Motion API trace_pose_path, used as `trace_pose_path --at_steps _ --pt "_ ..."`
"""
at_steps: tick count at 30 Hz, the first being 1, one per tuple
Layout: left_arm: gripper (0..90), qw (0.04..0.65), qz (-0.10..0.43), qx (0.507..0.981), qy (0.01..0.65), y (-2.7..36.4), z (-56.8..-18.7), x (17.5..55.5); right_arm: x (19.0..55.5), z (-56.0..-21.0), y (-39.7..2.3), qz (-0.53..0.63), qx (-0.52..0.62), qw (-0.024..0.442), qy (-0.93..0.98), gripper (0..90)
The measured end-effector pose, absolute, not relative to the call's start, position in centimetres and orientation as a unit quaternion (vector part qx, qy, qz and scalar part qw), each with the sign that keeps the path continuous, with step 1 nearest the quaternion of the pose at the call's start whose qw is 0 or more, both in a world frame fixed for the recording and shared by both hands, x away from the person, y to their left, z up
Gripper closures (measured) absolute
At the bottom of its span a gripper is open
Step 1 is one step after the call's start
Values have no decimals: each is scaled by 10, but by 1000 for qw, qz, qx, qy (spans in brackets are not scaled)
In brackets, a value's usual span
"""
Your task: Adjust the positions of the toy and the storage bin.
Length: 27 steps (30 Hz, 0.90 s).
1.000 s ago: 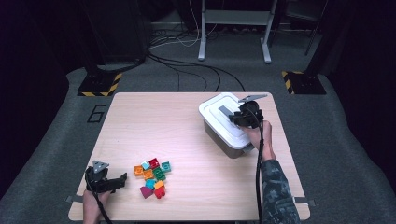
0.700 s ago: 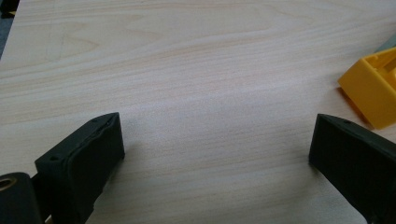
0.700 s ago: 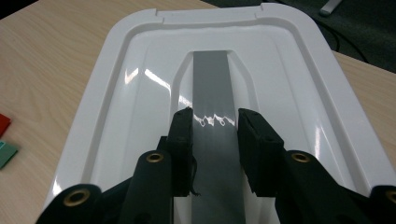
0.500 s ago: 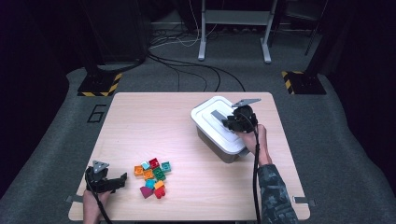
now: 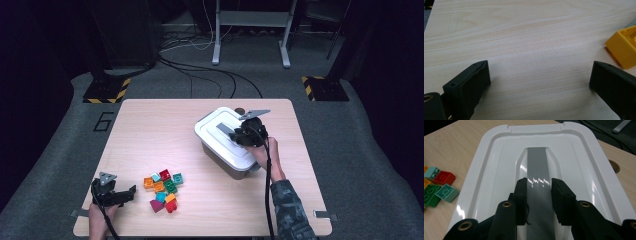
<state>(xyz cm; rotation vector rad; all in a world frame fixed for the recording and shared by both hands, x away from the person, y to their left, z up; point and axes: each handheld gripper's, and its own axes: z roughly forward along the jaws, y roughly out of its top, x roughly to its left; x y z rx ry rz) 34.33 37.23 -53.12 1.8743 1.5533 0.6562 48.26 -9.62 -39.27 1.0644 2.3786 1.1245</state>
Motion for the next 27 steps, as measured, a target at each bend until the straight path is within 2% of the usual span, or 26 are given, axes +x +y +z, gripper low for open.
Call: trace_pose_path --at_steps 27 --pt "28 305 249 708 585 373 -531 344 462 -394 -73 400 356 145 832 668"
